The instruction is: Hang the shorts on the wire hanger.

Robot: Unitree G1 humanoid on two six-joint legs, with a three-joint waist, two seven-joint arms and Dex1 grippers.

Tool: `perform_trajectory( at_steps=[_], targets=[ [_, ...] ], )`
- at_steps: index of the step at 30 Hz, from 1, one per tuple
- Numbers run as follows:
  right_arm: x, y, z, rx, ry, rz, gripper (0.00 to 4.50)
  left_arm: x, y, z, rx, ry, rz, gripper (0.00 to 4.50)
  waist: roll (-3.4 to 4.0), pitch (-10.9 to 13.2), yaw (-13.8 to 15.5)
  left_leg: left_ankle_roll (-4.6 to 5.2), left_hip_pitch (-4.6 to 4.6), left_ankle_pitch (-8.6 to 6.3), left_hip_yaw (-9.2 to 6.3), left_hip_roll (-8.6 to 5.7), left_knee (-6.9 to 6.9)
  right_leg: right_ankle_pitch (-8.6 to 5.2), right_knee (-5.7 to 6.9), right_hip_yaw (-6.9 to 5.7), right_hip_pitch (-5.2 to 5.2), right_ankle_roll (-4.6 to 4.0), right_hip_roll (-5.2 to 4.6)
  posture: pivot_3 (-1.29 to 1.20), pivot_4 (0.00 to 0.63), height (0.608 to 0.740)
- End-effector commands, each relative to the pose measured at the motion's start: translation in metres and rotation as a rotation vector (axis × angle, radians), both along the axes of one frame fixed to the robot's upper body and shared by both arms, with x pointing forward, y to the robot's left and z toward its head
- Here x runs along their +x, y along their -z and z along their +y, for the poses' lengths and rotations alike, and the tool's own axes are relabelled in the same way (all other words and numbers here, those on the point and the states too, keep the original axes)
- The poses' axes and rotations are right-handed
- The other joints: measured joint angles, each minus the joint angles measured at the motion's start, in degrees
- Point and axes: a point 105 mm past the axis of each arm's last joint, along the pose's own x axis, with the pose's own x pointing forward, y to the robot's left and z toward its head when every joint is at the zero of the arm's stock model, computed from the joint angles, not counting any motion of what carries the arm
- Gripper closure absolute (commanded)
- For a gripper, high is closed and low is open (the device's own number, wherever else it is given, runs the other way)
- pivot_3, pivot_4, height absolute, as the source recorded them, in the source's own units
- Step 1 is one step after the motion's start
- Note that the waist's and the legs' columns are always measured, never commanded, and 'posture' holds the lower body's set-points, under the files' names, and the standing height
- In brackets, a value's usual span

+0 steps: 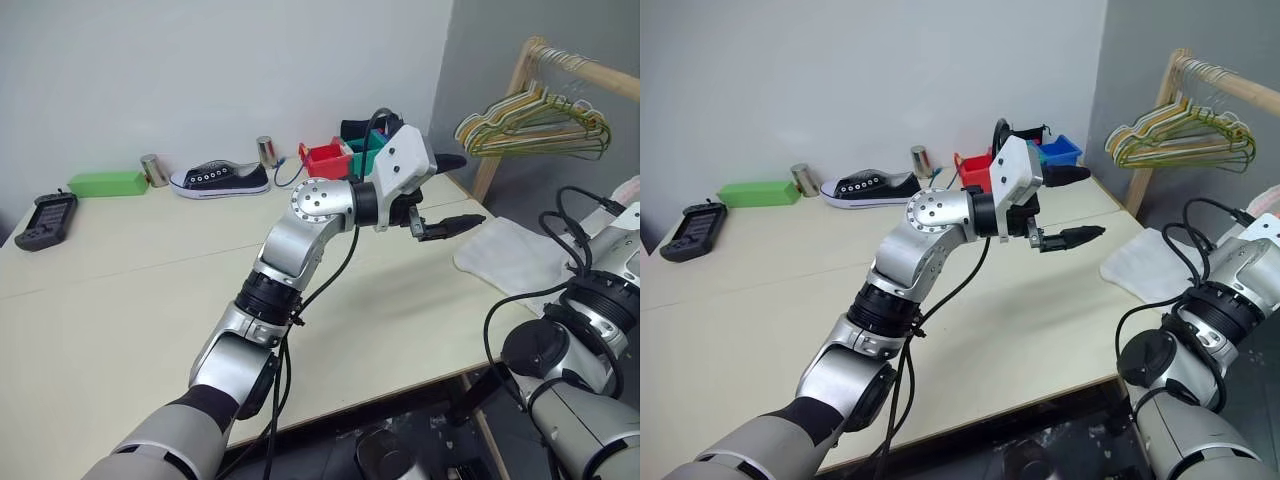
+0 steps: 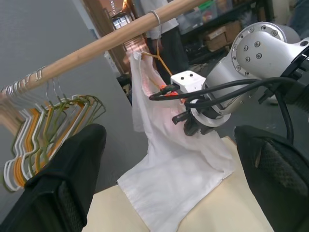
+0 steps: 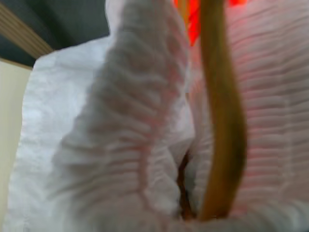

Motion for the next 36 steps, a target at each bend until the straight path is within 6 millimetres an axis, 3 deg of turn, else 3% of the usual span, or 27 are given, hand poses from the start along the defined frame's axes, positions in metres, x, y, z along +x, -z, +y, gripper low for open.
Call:
perform_trajectory(
  at_steps=[1,7,13,20,25,29,32,34,36],
  targets=[
    [-0.001,-0.020,-0.008,-0.067,0.028,-0.044,2.85,-0.003,-0.011,0.004,-0.026,-0.010,-0.040,0.00,0.00,0.0,0.1,0.00,0.00,0.00,0.00,0.00,0.00,0.00,0.00,0.00,0.00,0.00,0.00,-0.38,0.000,0.740],
    [-0.004,-0.034,-0.008,-0.148,0.037,-0.048,1.49,0.000,-0.012,0.006,-0.028,-0.019,-0.042,0.00,0.00,0.0,0.7,0.00,0.00,0.00,0.02,0.01,-0.03,-0.01,0.00,0.02,-0.03,0.00,0.00,-0.39,0.000,0.740],
    [-0.013,-0.071,0.006,-0.335,0.040,-0.085,0.05,0.007,-0.012,0.016,-0.022,-0.052,-0.035,0.00,0.01,0.0,1.0,0.00,0.00,0.00,0.01,0.00,-0.09,-0.01,-0.01,0.05,-0.07,-0.01,0.00,-0.39,0.000,0.740],
    [-0.023,-0.103,0.053,-0.451,-0.019,-0.143,0.05,0.019,-0.002,0.044,-0.008,-0.165,-0.007,0.00,0.06,0.0,1.1,-0.01,0.04,0.00,-0.16,0.04,-0.21,-0.02,-0.01,0.08,-0.14,-0.03,0.01,-0.37,0.000,0.740],
    [-0.013,-0.114,0.103,-0.576,-0.238,-0.221,0.05,0.027,0.015,0.090,-0.016,-0.381,0.082,0.00,0.08,0.0,1.4,-0.01,0.03,0.00,-0.50,0.02,-0.23,-0.02,0.00,0.06,-0.16,-0.02,0.03,-0.34,0.003,0.740],
    [0.007,-0.104,0.153,-0.663,-0.523,-0.325,0.05,0.026,0.031,0.131,-0.084,-0.601,0.163,0.00,0.05,0.0,3.1,0.00,0.02,0.00,-0.69,0.03,-0.25,-0.02,0.00,-0.02,-0.14,-0.03,0.11,-0.29,0.005,0.740],
    [0.016,-0.075,0.187,-0.636,-0.739,-0.376,0.05,0.021,0.059,0.164,-0.106,-0.804,0.229,0.00,0.01,-0.1,4.7,-0.01,-0.03,-0.01,-0.85,0.02,-0.25,-0.02,-0.02,-0.06,-0.14,-0.02,0.14,-0.25,0.002,0.740],
    [0.018,-0.059,0.197,-0.695,-0.820,-0.386,0.05,0.014,0.081,0.183,-0.114,-0.935,0.270,0.00,-0.05,-0.1,6.1,-0.01,-0.09,-0.01,-0.98,0.03,-0.26,-0.03,-0.04,-0.16,-0.13,-0.04,0.18,-0.23,0.001,0.740],
    [0.018,-0.039,0.190,-0.754,-0.797,-0.349,0.05,0.004,0.102,0.197,-0.131,-1.036,0.331,0.00,-0.10,-0.1,8.0,-0.02,-0.17,-0.01,-1.05,0.02,-0.26,-0.03,-0.09,-0.22,-0.16,-0.05,0.16,-0.22,0.000,0.740]
  ],
)
